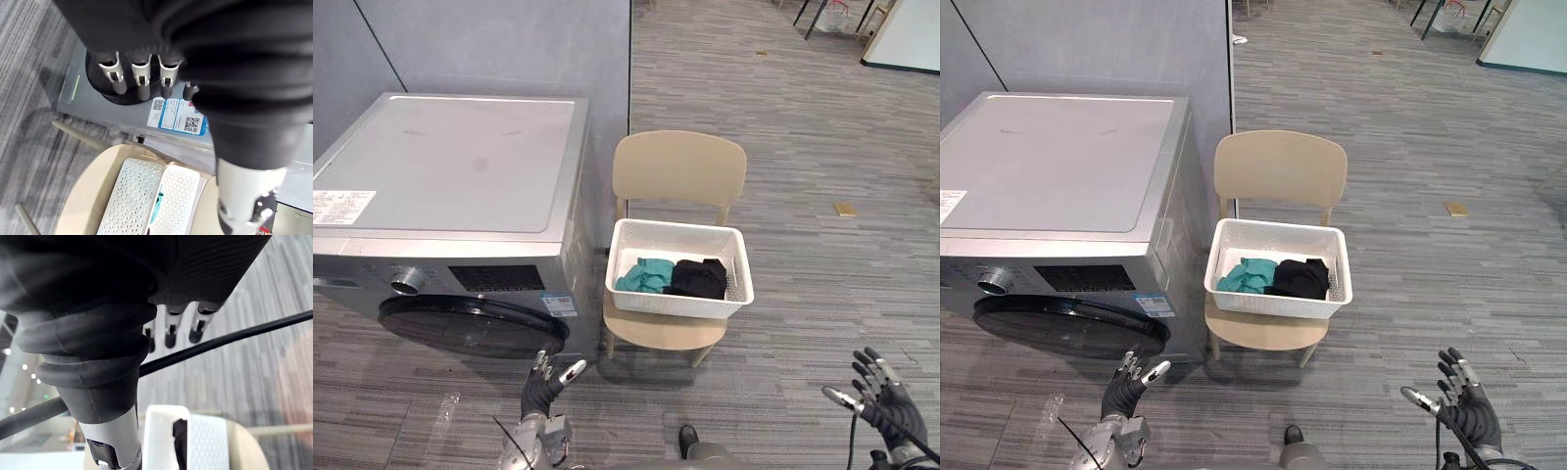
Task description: Pick up the laundry basket with both hands and put the clothes into the washing machine.
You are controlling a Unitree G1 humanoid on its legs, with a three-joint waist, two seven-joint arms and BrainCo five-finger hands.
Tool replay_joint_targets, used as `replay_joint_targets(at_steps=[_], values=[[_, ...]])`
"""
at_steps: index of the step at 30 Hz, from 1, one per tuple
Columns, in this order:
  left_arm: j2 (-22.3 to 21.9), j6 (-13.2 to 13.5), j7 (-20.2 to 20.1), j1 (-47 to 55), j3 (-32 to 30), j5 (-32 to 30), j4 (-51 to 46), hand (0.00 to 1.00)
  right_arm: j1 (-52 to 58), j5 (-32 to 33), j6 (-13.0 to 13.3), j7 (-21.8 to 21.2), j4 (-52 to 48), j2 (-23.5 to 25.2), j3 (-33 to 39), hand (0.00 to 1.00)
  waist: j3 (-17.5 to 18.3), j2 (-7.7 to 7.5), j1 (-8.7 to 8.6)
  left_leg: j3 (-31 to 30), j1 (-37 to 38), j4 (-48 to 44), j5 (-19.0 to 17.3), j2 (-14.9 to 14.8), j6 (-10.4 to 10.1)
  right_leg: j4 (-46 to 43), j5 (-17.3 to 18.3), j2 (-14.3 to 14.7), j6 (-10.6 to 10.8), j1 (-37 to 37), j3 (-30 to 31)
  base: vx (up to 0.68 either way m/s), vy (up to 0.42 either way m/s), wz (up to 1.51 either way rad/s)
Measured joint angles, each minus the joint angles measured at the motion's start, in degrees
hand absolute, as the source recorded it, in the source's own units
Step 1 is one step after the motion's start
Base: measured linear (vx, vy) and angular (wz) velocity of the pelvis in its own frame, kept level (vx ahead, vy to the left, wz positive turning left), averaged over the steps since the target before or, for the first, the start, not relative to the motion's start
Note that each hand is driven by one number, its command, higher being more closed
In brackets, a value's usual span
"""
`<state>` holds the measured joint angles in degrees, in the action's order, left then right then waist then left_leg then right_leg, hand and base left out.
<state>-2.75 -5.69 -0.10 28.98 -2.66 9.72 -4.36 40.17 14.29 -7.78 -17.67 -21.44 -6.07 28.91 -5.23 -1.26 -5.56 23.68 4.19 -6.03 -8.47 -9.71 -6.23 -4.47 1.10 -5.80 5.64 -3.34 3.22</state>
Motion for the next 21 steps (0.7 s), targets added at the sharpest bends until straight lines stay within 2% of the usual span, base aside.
replay_joint_targets(at_steps=[4,6,9,12,16,17,18,20,21], values=[[0.9,0.1,-0.9,0.0,0.6,1.1,0.5,0.00,0.1,1.9,0.0,-1.8,4.0,-1.8,-2.8,0.00,0.0,0.06,-0.08,0.4,0.0,0.1,0.0,0.1,0.0,0.6,-0.1,0.0,0.2,-0.1,0.4,-0.01,-0.011,-0.05],[0.8,0.1,-1.0,0.2,0.6,1.5,0.8,0.00,0.0,5.5,0.0,-1.8,7.4,-1.8,-5.0,0.00,0.1,0.23,0.01,0.9,0.0,0.0,0.0,0.0,0.0,0.6,-0.4,0.2,0.4,-0.8,1.5,0.01,-0.008,-0.17],[0.8,0.3,-1.0,0.2,0.7,2.1,1.6,0.00,-0.1,7.7,0.0,-2.0,12.0,-1.4,-8.9,0.00,0.3,0.48,-0.03,1.6,-0.2,0.0,0.1,0.0,-0.2,0.7,-0.7,0.3,0.5,-1.4,1.9,-0.01,-0.006,-0.15],[0.9,0.5,-0.9,0.1,1.6,2.1,2.2,0.00,-0.5,7.7,-0.3,-2.0,15.7,1.2,-14.4,0.00,0.3,0.51,-0.06,1.8,-0.6,0.2,0.0,0.2,0.1,0.7,-0.8,0.1,0.6,-1.5,2.2,-0.05,0.000,-0.04],[1.1,0.5,0.3,-0.5,3.2,2.4,3.0,0.00,-6.4,6.3,0.2,2.5,18.5,1.3,-21.5,0.00,0.2,0.50,0.37,0.5,-2.0,0.0,-0.1,0.9,0.3,1.3,-1.1,-0.6,1.0,-1.9,1.6,-0.03,0.004,0.10],[1.1,0.5,0.6,-0.7,3.4,2.8,3.1,0.00,-8.2,6.3,0.2,3.6,19.3,1.2,-23.2,0.00,0.2,0.50,0.69,0.0,-2.4,-0.1,0.0,1.0,0.3,1.6,-1.1,-0.8,1.1,-1.9,1.3,-0.02,-0.004,0.21],[1.1,0.5,1.6,-1.4,4.4,3.2,3.4,0.00,-10.5,5.3,0.5,5.0,20.3,1.1,-25.6,0.00,0.0,0.72,1.99,-0.7,-2.8,-0.1,0.3,1.2,0.3,1.7,-1.2,-1.0,1.1,-1.8,0.4,-0.01,-0.010,0.30],[1.1,0.5,1.9,-2.1,4.9,3.2,3.4,0.00,-12.1,4.6,0.5,5.2,20.7,0.8,-27.2,0.00,-0.2,1.07,2.42,-2.5,-3.6,-0.2,0.5,1.4,0.6,1.8,-1.2,-1.5,1.1,-1.3,-1.0,0.01,-0.004,0.50],[1.1,0.6,1.9,-2.9,5.5,3.1,3.4,0.00,-14.1,3.3,0.5,5.3,20.8,-0.1,-29.2,0.00,-0.9,1.19,3.19,-4.1,-3.7,0.0,1.0,1.8,1.0,1.8,-1.2,-2.0,1.1,-0.6,-2.5,0.01,0.011,0.76]])
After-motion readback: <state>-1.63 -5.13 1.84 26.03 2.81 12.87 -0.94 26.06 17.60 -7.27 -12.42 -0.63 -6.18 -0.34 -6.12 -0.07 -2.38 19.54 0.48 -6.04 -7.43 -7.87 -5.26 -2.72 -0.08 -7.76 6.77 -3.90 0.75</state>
